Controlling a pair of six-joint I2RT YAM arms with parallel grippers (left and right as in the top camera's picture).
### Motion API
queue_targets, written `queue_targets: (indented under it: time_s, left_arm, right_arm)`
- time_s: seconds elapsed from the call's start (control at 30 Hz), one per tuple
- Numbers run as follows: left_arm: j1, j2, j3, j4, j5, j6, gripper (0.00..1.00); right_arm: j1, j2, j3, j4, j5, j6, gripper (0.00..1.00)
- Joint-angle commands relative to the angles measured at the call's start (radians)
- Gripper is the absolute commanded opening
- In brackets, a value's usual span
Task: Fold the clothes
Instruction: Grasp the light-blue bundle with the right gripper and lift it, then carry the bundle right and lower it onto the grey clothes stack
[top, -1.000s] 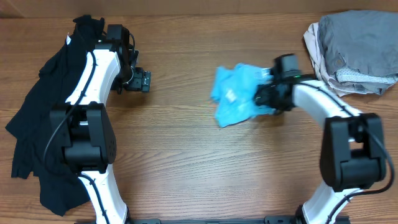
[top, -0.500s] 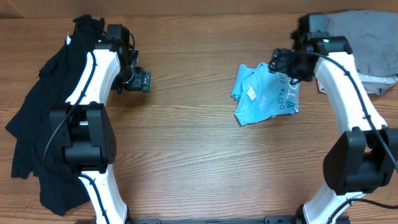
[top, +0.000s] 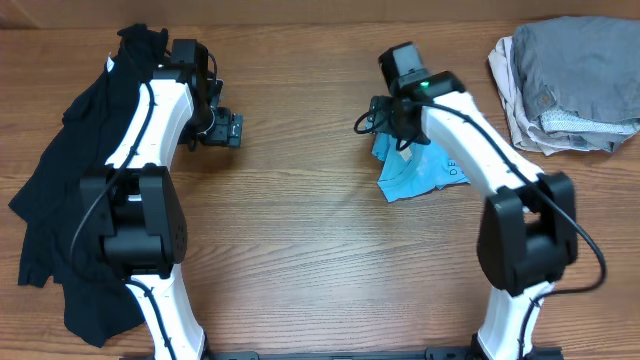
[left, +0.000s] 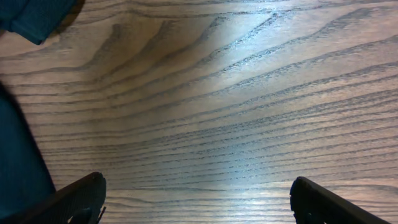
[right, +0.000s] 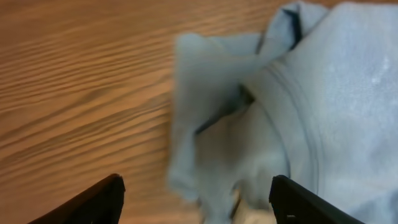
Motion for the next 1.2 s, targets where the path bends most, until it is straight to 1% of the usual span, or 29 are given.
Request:
queue_targets:
  time_s: [0.0,0.1,0.27,0.37,0.53,0.63,0.77,0.8,0.87,0.93,0.97,1.03,1.13,1.17]
  left_arm:
    - [-0.006,-0.028,0.005,-0.005,0.015,-0.011,0.97]
    - [-0.006,-0.028,0.005,-0.005,0.015,-0.011,0.96]
    - [-0.006,-0.028,0.005,-0.005,0.015,-0.012,0.96]
    - [-0.006,-0.028,0.005,-0.005,0.015,-0.012,0.96]
    - [-0.006,-0.028,0.005,-0.008,0.015,-0.012,0.96]
    - [-0.006,-0.028,0.005,-0.008,0.016,-0.012,0.96]
    - [-0.006,-0.028,0.005,-0.008,0.015,-0.012,0.96]
    - [-0.006,-0.028,0.005,-0.008,0.015,-0.012,0.96]
    - [-0.006,-0.028,0.005,-0.008,0.016,-0.013,0.96]
    - [-0.006,-0.028,0.005,-0.008,0.016,-0.013,0.96]
    - [-0.006,-0.028,0.005,-0.008,0.016,-0.013,0.96]
    - [-0.006,-0.028,0.005,-0.008,0.016,-0.013,0.96]
    - [-0.006,-0.028,0.005,-0.01,0.016,-0.013,0.96]
    - [-0.006,-0.028,0.005,-0.011,0.016,-0.013,0.96]
  right_arm:
    - [-0.027,0.031,-0.003,0.033,0.095,0.082,0.8]
    - [-0.029,0.06,-0.003,0.09,0.078,0.085,0.8]
    - [-0.027,0.105,-0.003,0.17,-0.009,0.098,0.8]
    - [-0.026,0.126,-0.003,0.163,-0.019,0.151,0.79]
    - [-0.026,0.165,-0.003,0.149,-0.023,0.176,0.79]
    - [-0.025,0.2,-0.003,0.149,-0.035,0.186,0.76]
    - [-0.026,0.235,-0.003,0.134,-0.049,0.185,0.59]
    - [-0.026,0.235,-0.003,0.128,-0.049,0.184,0.58]
    - [-0.029,0.235,-0.003,0.116,-0.051,0.161,0.5]
    - [-0.032,0.235,-0.003,0.101,-0.05,0.158,0.5]
    - [-0.033,0.235,-0.003,0.092,-0.05,0.158,0.46]
    - [-0.035,0.235,-0.002,0.08,-0.058,0.137,0.36]
    - [-0.046,0.234,0.019,0.031,-0.081,0.103,0.14]
    - [-0.051,0.231,0.031,0.006,-0.085,0.096,0.08]
